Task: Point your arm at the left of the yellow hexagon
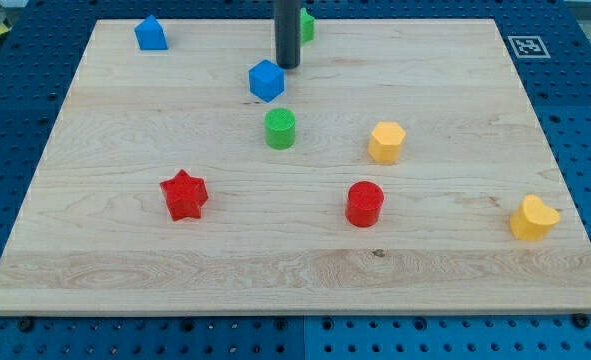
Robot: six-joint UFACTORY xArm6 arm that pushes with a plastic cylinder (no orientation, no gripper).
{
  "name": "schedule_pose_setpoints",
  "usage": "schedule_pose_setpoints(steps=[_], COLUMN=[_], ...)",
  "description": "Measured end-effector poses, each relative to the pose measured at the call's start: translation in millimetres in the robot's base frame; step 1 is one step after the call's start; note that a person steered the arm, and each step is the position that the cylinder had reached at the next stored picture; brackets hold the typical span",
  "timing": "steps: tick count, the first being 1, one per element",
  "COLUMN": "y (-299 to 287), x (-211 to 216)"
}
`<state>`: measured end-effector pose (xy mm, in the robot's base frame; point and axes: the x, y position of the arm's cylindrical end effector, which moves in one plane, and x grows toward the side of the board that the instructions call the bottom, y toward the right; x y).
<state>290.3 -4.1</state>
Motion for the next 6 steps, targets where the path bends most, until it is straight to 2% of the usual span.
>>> schedule_pose_setpoints(steps=[1,3,4,6], y=[33,33,33,32], x=[13,95,104,166])
